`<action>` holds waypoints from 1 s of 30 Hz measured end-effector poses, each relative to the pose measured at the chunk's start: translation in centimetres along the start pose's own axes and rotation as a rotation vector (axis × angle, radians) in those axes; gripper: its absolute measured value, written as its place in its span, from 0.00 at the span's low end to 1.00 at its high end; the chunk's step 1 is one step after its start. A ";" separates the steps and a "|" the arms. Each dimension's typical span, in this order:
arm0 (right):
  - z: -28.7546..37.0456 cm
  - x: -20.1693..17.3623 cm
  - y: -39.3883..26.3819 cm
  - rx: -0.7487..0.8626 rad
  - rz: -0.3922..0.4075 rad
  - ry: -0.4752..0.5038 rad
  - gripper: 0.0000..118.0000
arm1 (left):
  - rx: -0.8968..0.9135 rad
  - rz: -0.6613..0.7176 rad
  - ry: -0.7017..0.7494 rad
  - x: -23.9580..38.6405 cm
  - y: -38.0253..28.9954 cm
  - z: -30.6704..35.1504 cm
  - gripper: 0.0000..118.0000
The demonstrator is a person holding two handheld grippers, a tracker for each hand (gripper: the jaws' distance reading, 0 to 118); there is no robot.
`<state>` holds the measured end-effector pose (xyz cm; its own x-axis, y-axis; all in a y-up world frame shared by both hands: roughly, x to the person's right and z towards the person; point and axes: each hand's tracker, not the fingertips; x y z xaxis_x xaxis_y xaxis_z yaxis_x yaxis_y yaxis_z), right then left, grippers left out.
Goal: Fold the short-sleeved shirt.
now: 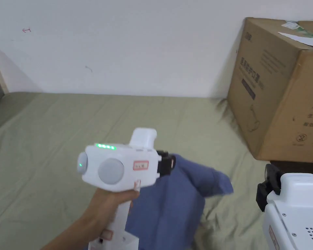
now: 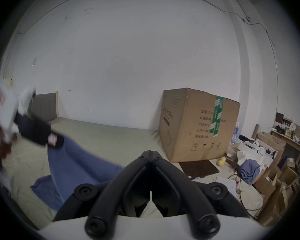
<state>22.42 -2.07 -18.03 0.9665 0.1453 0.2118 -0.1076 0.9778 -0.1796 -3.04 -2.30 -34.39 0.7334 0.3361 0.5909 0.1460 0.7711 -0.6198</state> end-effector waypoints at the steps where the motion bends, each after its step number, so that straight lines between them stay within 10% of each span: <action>1: 0.1 0.2 -0.3 -0.004 -0.005 -0.005 0.00 | -0.042 -0.019 0.015 0.0 -1.5 -1.4 0.01; 13: -0.6 -0.3 -3.8 -0.109 -0.038 0.002 0.00 | -0.490 -0.092 0.259 -4.2 -15.4 -14.2 0.07; 17: -0.3 -0.3 -3.8 -0.110 -0.033 0.008 0.00 | -0.394 -0.070 0.247 -3.7 -13.7 -12.1 0.74; 30: 1.8 -0.8 1.1 0.029 -0.064 0.004 0.00 | 0.342 -0.009 0.338 -2.0 -1.9 5.9 0.83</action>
<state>21.07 -0.88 -16.70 0.9725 0.0813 0.2184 -0.0517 0.9891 -0.1381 -8.67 -1.28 -31.32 0.9161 0.1776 0.3596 -0.0316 0.9257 -0.3769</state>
